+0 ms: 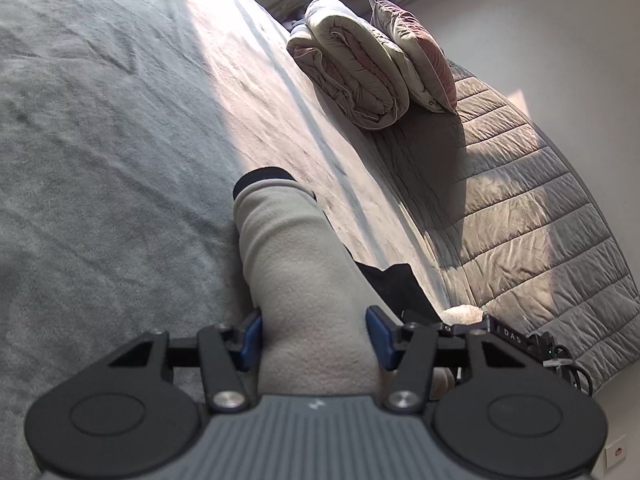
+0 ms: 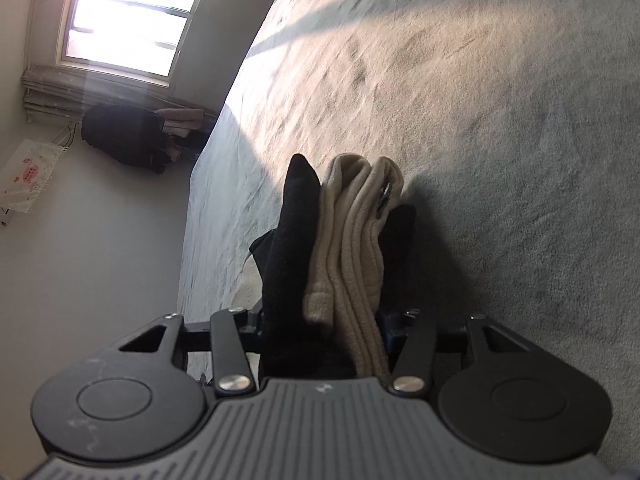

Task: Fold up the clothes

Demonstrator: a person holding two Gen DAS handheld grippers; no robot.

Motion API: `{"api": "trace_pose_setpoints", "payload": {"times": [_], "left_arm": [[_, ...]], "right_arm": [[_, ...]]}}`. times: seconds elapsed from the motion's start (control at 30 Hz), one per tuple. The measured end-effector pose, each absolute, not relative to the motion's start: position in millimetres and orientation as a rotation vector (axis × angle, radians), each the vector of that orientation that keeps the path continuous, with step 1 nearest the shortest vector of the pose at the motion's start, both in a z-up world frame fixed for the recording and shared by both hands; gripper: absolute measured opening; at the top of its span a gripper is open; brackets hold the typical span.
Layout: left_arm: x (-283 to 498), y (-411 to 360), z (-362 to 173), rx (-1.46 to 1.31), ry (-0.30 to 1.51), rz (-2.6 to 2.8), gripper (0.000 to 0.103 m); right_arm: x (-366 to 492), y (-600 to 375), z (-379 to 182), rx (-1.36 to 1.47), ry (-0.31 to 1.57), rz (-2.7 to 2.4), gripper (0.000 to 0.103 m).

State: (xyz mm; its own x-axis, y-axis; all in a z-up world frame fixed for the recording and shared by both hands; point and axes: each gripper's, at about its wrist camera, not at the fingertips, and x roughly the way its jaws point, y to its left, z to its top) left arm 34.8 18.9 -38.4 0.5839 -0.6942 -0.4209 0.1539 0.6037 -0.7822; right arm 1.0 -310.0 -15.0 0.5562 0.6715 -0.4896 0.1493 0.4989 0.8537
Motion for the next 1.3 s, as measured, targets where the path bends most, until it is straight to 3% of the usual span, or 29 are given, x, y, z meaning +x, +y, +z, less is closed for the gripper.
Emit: {"api": "trace_pose_setpoints", "payload": {"times": [0.07,0.17,0.27,0.43,0.53,0.63,1.03,1.3], "left_arm": [[40,21,-43,-0.779,0.83,-0.557,0.055],[44,19,-52,-0.777,0.872,-0.562,0.07],[44,15,-57,-0.764,0.871,-0.554,0.07],[43,21,-61,-0.806,0.87,-0.545,0.062],[45,22,-61,-0.799,0.881,-0.549,0.05],[40,16,-52,-0.749,0.858,-0.538,0.042],[58,-65,-25,-0.662,0.749,-0.559,0.04],[100,-141,-24,-0.722,0.782,-0.56,0.039]], "right_arm": [[0,-308,-19,1.015,0.99,0.366,0.053],[1,-311,-26,0.992,1.013,0.334,0.059],[3,-319,-31,1.027,1.013,0.35,0.062],[4,-337,-34,1.096,0.997,0.328,0.062],[2,-337,-31,1.101,0.998,0.303,0.063],[3,-336,-21,1.031,0.983,0.287,0.052],[4,-393,10,0.965,0.762,0.21,0.049],[55,-445,27,0.899,0.7,0.152,0.049]]}}
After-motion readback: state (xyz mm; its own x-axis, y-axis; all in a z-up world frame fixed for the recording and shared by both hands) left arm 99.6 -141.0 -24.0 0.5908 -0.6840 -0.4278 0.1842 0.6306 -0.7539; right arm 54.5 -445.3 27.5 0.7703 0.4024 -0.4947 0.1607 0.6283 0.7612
